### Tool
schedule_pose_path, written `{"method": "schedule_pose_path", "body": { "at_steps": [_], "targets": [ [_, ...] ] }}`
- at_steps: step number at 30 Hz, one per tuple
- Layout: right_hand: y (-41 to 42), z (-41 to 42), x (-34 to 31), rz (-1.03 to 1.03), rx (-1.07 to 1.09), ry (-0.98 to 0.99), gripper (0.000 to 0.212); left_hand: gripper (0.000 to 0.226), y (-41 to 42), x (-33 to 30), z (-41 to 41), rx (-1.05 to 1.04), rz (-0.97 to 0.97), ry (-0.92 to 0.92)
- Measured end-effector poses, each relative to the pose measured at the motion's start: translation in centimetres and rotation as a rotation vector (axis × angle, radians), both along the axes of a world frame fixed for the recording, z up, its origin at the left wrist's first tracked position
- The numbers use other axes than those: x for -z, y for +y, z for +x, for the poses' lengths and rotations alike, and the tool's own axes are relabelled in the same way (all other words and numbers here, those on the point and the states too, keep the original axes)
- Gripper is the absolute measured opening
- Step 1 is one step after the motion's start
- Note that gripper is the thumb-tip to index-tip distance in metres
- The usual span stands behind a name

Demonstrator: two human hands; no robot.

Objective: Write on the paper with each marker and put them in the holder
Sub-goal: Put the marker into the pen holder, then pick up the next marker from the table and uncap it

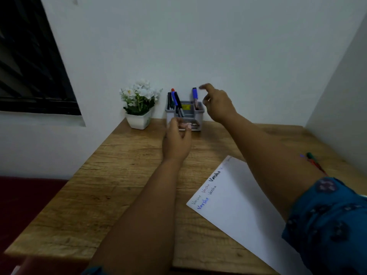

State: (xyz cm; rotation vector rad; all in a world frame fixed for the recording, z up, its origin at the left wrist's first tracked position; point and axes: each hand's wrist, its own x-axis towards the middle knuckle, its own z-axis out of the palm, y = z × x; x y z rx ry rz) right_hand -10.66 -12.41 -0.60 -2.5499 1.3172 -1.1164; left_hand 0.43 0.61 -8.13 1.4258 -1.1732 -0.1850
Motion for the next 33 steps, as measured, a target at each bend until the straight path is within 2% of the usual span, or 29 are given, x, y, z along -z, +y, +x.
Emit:
{"method": "schedule_pose_path", "body": {
  "at_steps": [2, 4, 6, 8, 9, 12, 14, 21, 26, 29, 33],
  "targets": [
    [0.9, -4.5, -0.8, 0.099, 0.047, 0.092, 0.026, 0.012, 0.2, -0.6, -1.4, 0.053, 0.010, -0.130],
    [2.4, -9.8, -1.6, 0.266, 0.124, 0.249, 0.018, 0.020, 0.5, -0.9, -3.1, 0.148, -0.002, -0.230],
    [4.3, -14.9, -2.3, 0.405, 0.221, 0.433, 0.018, 0.024, 1.0, -1.0, -4.6, 0.240, -0.006, -0.319],
    [6.1, -18.8, -2.5, 0.495, 0.306, 0.547, 0.020, 0.016, 1.3, -0.6, -5.5, 0.320, 0.058, -0.379],
    [6.8, -20.4, -2.4, 0.515, 0.351, 0.592, 0.020, 0.011, 1.4, -0.5, -5.9, 0.370, 0.089, -0.388],
    [8.4, -23.5, -1.3, 0.473, 0.496, 0.702, 0.027, 0.027, 1.8, -0.3, -6.4, 0.474, 0.123, -0.426],
    [9.0, -24.4, 0.1, 0.440, 0.558, 0.699, 0.037, 0.025, 2.0, -0.3, -6.4, 0.499, 0.130, -0.436],
    [9.1, -24.1, 3.9, 0.456, 0.603, 0.473, 0.041, 0.014, 1.9, -0.1, -5.9, 0.449, 0.140, -0.440],
    [8.8, -23.8, 4.4, 0.471, 0.640, 0.304, 0.028, 0.011, 1.6, -0.1, -5.7, 0.444, 0.159, -0.469],
    [8.9, -23.7, 4.7, 0.473, 0.679, 0.269, 0.027, 0.010, 1.4, -0.1, -5.5, 0.441, 0.163, -0.471],
    [8.9, -22.6, 4.7, 0.483, 0.613, 0.280, 0.025, 0.010, 1.4, -0.1, -5.5, 0.443, 0.160, -0.472]
  ]
}}
